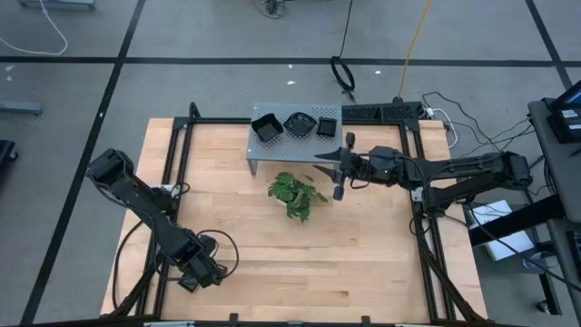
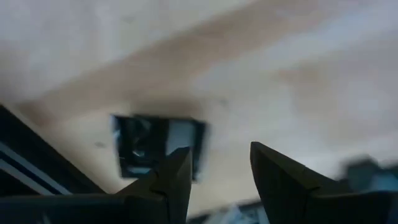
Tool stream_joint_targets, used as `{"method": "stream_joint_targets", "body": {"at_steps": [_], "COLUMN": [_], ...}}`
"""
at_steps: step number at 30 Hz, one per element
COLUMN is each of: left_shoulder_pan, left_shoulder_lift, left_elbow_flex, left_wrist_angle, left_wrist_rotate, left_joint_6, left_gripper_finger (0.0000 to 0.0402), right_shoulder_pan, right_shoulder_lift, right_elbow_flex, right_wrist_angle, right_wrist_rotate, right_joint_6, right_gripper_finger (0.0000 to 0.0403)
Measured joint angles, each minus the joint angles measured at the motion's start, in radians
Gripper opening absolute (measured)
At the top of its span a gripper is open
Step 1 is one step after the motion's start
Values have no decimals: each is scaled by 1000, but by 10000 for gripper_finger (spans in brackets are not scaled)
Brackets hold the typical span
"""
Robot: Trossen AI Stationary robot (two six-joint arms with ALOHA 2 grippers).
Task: Pick & Place Mini shaped plates
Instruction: Stack the square plate on top of the stacked square plates on the shelf
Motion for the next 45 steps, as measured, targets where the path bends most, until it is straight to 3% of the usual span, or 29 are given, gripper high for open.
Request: {"method": "stream_joint_targets", "body": {"at_steps": [6, 17, 25, 32, 36, 42, 45], "left_shoulder_pan": [-14, -58, -76, -56, -33, 6, 31], "left_shoulder_lift": [0, 13, 127, 176, 179, 179, 182], "left_elbow_flex": [-89, -99, -97, -93, -94, -85, -59], "left_wrist_angle": [21, 110, 243, 259, 268, 294, 288], "left_wrist_rotate": [56, 68, 125, 165, 182, 179, 162], "left_joint_6": [-13, -75, -120, -106, -71, -7, 41], "left_gripper_finger": [168, 168, 168, 165, 128, 23, 12], "right_shoulder_pan": [0, 0, 0, 0, 0, 0, 0], "right_shoulder_lift": [0, 0, 0, 0, 0, 0, 0], "right_elbow_flex": [0, 0, 0, 0, 0, 0, 0], "right_wrist_angle": [0, 0, -3, -13, -14, -25, -24], "right_wrist_rotate": [1, 2, 3, 3, 3, 3, 3], "right_joint_6": [0, 0, 3, -5, -7, -5, -5], "right_gripper_finger": [111, 111, 110, 110, 110, 110, 109]}}
